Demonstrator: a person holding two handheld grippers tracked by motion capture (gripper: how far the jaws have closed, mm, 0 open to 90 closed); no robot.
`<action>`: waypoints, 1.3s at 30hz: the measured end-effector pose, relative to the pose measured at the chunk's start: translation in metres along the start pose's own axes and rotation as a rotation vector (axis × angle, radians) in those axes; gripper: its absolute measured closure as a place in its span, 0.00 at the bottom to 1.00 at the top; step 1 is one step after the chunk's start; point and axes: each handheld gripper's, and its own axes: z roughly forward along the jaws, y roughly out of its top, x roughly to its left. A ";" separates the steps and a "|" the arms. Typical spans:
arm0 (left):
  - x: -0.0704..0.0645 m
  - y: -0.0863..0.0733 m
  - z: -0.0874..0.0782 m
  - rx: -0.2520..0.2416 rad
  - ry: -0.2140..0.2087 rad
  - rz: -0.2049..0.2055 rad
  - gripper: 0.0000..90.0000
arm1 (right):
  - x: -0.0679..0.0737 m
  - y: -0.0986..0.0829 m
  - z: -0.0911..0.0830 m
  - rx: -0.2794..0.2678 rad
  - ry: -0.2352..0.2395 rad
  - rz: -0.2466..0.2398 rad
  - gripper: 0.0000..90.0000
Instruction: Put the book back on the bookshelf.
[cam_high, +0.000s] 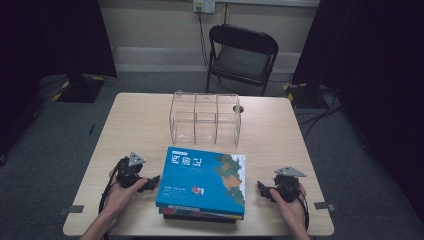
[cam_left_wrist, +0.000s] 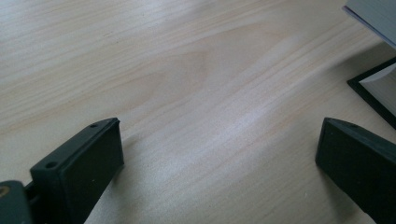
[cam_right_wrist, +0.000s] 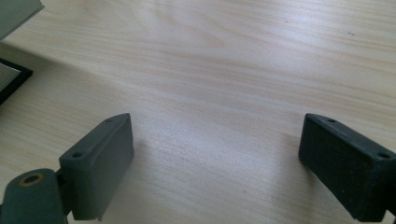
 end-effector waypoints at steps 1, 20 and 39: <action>0.000 0.001 -0.001 0.008 0.001 -0.002 0.02 | 0.000 0.000 0.000 0.000 0.000 0.000 0.11; -0.003 0.011 -0.031 -0.041 -0.065 -0.087 0.28 | 0.000 0.014 -0.022 -0.082 0.112 0.027 0.31; -0.030 0.042 -0.080 -0.257 -0.234 -0.069 0.49 | 0.047 0.111 -0.055 -0.296 0.359 -0.128 0.50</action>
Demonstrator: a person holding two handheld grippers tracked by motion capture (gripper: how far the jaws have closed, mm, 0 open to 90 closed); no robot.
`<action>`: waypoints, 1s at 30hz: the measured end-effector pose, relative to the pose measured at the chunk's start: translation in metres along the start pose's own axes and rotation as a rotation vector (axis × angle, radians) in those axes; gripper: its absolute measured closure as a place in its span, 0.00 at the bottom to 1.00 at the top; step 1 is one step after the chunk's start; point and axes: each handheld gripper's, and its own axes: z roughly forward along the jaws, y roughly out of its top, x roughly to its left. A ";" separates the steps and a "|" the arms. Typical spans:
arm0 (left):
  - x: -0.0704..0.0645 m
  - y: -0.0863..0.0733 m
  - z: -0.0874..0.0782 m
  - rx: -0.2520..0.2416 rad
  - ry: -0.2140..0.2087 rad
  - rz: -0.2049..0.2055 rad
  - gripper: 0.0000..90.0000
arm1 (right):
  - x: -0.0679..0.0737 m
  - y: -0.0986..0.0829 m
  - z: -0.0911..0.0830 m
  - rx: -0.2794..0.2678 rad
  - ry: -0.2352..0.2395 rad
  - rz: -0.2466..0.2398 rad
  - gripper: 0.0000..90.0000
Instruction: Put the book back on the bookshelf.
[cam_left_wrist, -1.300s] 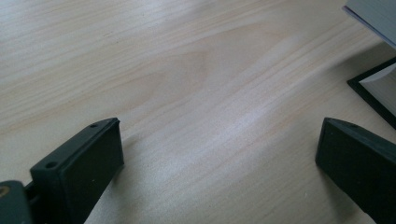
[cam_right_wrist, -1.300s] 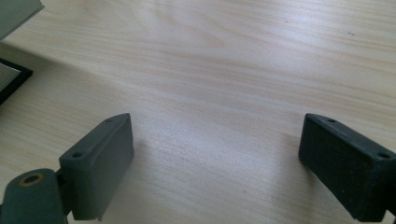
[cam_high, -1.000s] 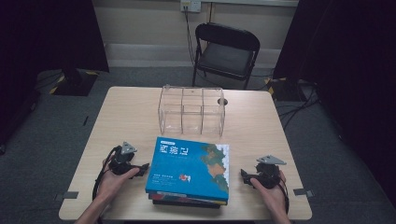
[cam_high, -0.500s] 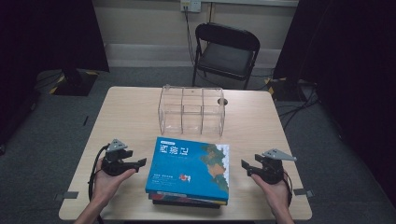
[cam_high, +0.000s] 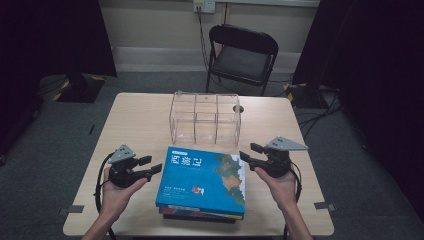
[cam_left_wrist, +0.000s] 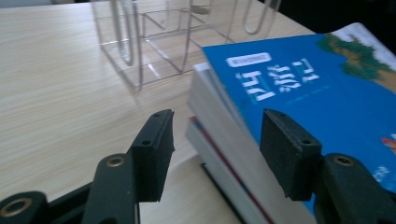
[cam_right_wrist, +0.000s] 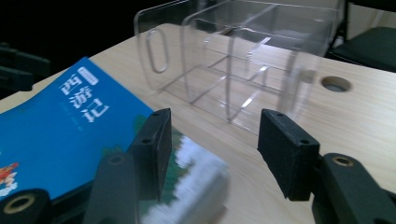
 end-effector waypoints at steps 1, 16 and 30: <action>-0.004 0.000 0.002 -0.016 -0.021 -0.004 0.47 | 0.006 0.001 0.010 0.008 0.029 -0.009 0.49; -0.014 0.001 0.021 0.050 -0.080 -0.001 0.64 | 0.014 -0.021 0.047 0.106 0.075 -0.055 0.47; -0.008 0.015 0.043 0.062 -0.096 0.008 0.68 | 0.018 -0.031 0.028 0.111 0.066 -0.044 0.52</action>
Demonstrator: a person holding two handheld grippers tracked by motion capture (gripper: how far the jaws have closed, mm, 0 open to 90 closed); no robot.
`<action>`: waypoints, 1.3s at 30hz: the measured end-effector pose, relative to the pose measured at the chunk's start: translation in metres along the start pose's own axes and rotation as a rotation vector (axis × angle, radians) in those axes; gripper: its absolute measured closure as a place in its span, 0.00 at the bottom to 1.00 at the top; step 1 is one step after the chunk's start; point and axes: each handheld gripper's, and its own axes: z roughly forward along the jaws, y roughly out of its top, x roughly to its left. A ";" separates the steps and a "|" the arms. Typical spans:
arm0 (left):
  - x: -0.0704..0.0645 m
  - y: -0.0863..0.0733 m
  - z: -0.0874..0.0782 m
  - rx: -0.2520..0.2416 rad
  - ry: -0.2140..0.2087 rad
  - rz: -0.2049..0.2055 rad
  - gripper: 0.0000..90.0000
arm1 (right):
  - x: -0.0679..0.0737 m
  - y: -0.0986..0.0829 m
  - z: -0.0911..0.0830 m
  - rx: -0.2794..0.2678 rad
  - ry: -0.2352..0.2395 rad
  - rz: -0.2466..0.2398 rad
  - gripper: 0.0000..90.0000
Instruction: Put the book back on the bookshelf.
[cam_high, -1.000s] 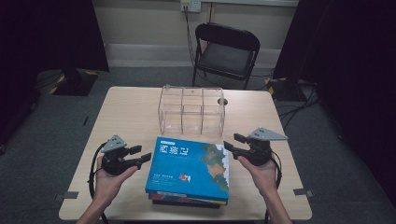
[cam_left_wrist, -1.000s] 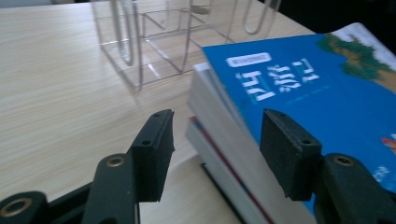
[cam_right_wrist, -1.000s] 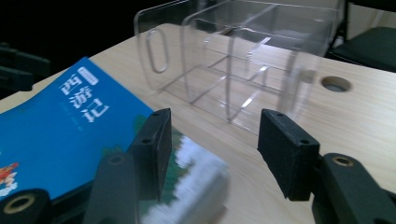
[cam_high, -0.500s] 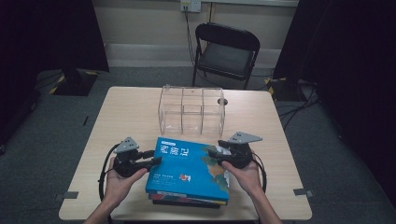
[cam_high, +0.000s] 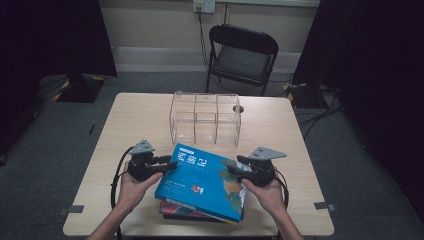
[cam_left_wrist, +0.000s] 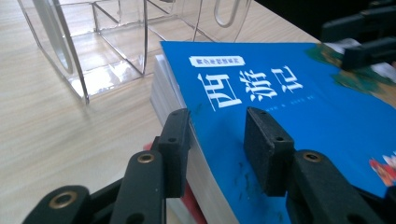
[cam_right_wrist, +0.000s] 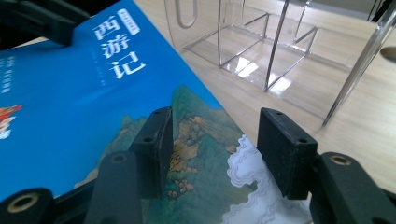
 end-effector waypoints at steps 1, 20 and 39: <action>0.001 0.005 0.006 0.007 -0.004 -0.001 0.68 | 0.000 -0.002 -0.002 0.000 0.006 0.009 0.52; 0.007 0.036 0.045 0.060 -0.061 0.043 0.72 | 0.012 -0.018 -0.030 0.022 0.053 0.046 0.55; -0.008 -0.018 -0.027 0.026 -0.062 0.008 0.56 | 0.000 0.029 0.012 0.127 0.063 -0.066 0.60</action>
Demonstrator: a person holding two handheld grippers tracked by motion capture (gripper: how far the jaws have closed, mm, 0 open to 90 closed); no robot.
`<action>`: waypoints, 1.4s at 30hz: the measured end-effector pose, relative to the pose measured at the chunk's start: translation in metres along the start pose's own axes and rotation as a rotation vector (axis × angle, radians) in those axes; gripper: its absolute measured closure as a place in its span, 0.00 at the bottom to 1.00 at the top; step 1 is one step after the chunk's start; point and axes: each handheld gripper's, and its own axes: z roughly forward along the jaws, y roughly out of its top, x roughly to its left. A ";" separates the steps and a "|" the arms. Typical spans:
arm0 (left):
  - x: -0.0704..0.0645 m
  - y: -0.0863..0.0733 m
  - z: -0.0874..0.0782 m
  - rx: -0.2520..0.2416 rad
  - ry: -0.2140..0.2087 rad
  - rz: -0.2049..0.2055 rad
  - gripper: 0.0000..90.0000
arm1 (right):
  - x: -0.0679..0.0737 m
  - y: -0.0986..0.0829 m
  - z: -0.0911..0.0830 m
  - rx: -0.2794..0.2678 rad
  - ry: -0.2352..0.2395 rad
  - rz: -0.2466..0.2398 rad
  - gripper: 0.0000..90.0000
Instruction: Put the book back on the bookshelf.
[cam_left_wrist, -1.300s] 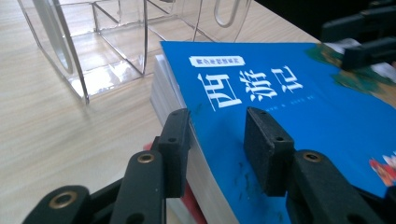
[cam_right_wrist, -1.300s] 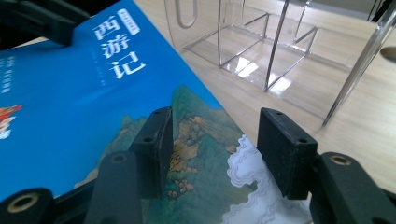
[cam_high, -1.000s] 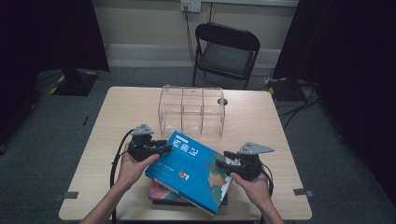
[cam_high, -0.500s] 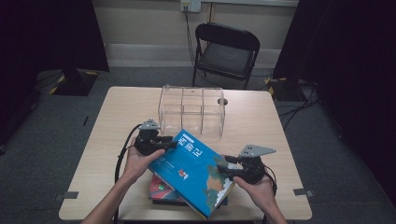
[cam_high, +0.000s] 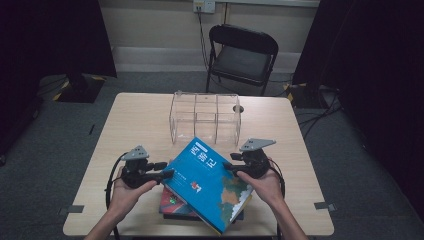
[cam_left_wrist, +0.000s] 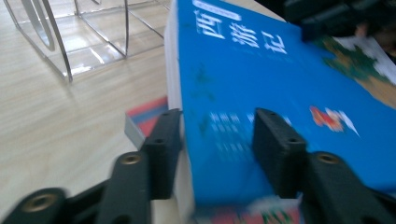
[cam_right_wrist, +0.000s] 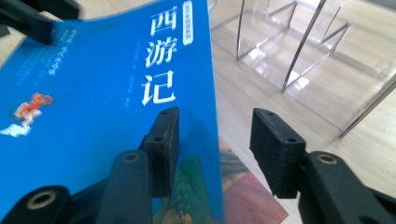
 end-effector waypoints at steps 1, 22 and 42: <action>-0.002 -0.004 -0.004 -0.007 0.008 0.004 0.54 | -0.002 -0.002 0.000 -0.009 0.016 0.021 0.61; 0.012 -0.030 0.005 0.031 0.065 -0.092 0.54 | 0.001 -0.026 -0.016 -0.039 0.078 0.083 0.73; 0.029 0.012 0.050 0.061 0.137 -0.116 0.54 | 0.036 -0.053 -0.047 -0.047 0.058 0.109 0.70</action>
